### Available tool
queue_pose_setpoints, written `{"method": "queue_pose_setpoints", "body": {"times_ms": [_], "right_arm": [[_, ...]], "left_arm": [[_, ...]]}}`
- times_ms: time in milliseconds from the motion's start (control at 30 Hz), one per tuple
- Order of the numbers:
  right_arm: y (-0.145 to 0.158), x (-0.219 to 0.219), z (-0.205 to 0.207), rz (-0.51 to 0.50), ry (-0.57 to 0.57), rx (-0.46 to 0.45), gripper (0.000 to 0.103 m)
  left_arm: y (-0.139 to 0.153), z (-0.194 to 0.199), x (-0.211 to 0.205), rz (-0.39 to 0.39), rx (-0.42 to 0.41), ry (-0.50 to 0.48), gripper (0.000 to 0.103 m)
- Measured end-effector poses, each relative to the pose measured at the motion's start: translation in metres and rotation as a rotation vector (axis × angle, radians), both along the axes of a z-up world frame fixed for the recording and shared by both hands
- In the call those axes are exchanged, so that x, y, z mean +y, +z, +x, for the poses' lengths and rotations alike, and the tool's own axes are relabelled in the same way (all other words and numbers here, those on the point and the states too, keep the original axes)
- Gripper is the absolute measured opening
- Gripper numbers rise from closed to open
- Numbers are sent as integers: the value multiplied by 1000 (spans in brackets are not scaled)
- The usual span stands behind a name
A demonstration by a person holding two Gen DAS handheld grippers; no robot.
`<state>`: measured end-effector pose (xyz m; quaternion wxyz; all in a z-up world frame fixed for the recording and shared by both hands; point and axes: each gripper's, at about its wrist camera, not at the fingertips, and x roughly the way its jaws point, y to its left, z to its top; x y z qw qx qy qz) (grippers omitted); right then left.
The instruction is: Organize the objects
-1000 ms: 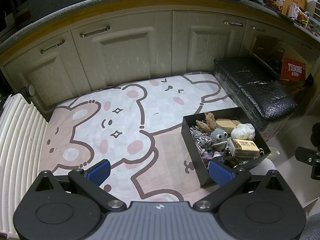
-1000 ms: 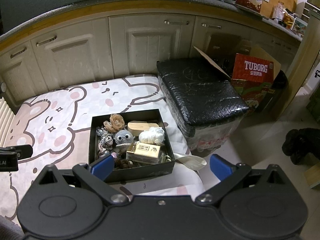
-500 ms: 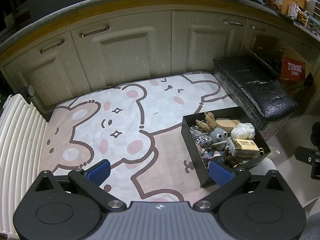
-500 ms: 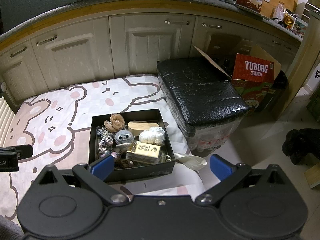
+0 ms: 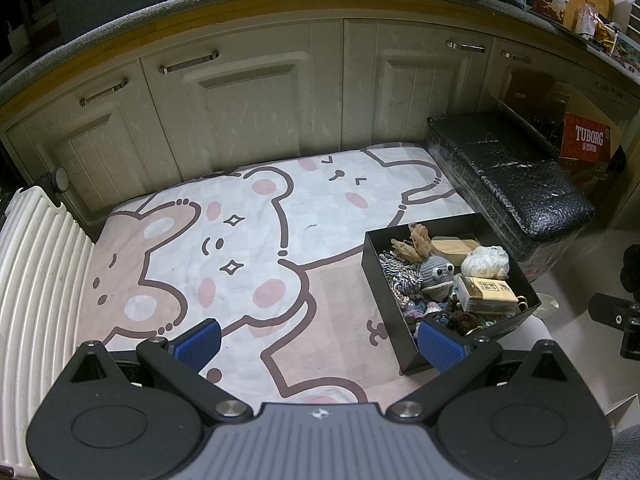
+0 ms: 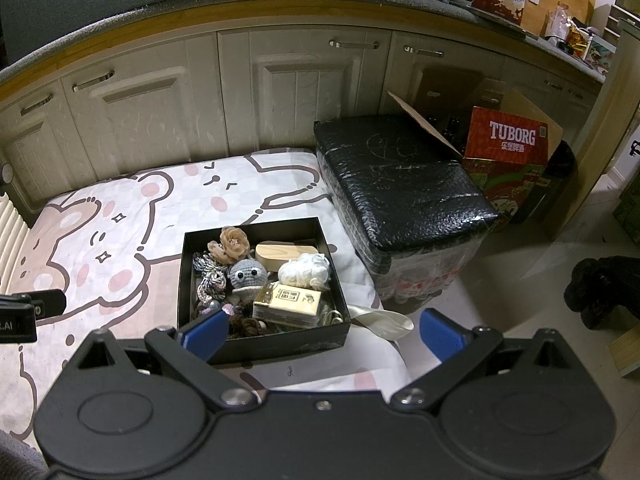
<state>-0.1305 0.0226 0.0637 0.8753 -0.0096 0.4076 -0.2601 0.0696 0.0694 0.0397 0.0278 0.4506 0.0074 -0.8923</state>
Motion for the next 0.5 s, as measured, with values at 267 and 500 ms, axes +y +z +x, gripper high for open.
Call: {"method": "queue_pose_setpoints", "body": {"times_ms": [267,500], "right_arm": [[0,0,0,0,0,0,103],[0,-1,0,0,1,1,103]], "left_arm": [[0,0,0,0,0,0,103],[-1,0,1,1,-4,2,103]]}}
